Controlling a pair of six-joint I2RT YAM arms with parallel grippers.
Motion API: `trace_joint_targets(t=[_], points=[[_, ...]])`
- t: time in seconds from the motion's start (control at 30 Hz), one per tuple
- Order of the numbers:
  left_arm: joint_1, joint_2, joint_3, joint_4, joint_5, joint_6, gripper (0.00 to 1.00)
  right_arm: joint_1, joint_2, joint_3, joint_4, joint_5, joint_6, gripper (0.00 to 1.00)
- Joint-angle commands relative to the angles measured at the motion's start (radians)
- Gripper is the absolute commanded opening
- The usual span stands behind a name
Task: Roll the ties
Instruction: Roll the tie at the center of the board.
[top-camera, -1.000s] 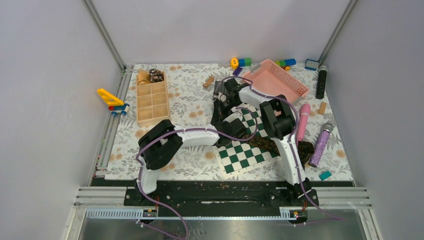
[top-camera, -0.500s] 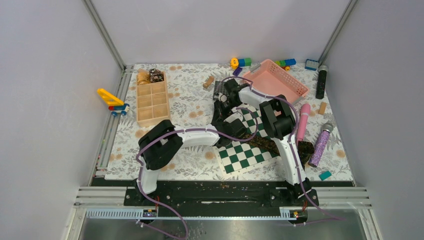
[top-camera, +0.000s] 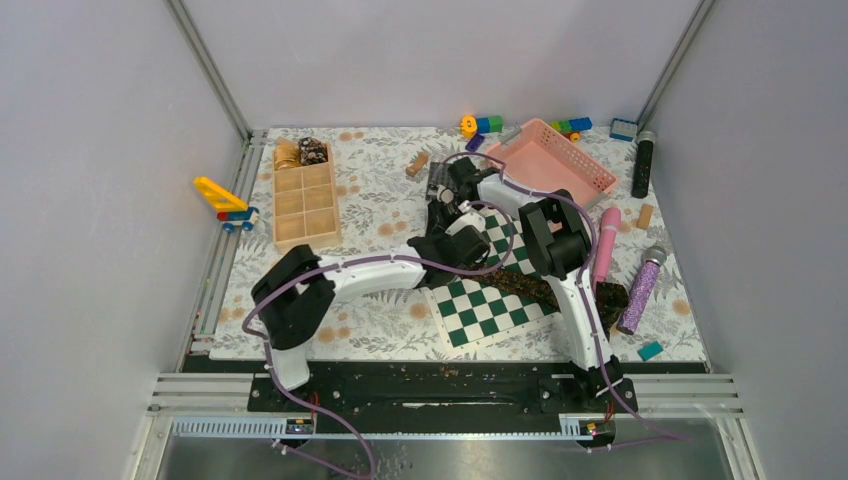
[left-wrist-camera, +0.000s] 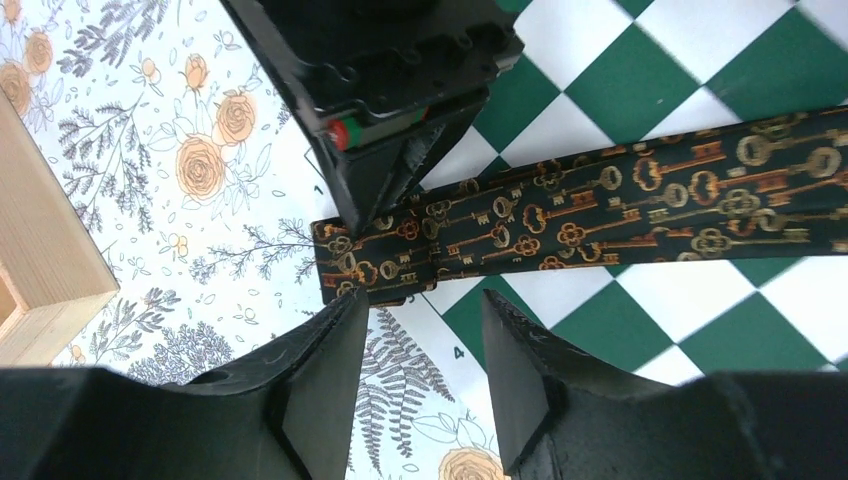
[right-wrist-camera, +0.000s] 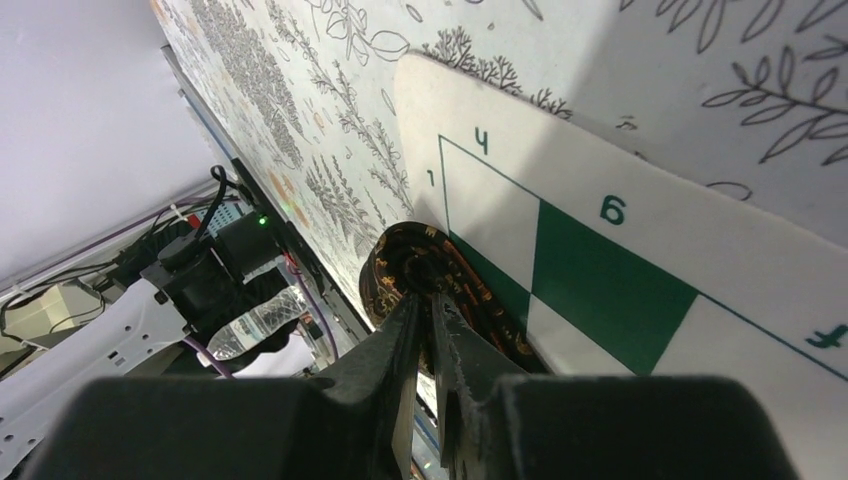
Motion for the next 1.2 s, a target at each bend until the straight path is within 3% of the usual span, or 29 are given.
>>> trace_joint_targets(t=[0.0, 0.13, 0.5, 0.9, 1.17], points=[[-0.003, -0.131, -0.013, 0.018, 0.056, -0.032, 0.48, 0.011, -0.064, -0.021, 0.022, 0.024, 0.012, 0.16], [0.032, -0.230, -0.067, 0.051, 0.113, -0.073, 0.50, 0.010, -0.075, -0.028, 0.032, 0.032, 0.021, 0.17], [0.257, -0.375, -0.315, 0.244, 0.353, -0.284, 0.53, 0.009, -0.116, -0.047, 0.069, 0.039, 0.048, 0.17], [0.395, -0.333, -0.382, 0.359, 0.476, -0.353, 0.52, 0.010, -0.129, -0.063, 0.079, 0.042, 0.056, 0.17], [0.408, -0.275, -0.386, 0.410, 0.549, -0.357, 0.50, 0.010, -0.158, -0.061, 0.107, 0.045, 0.087, 0.17]])
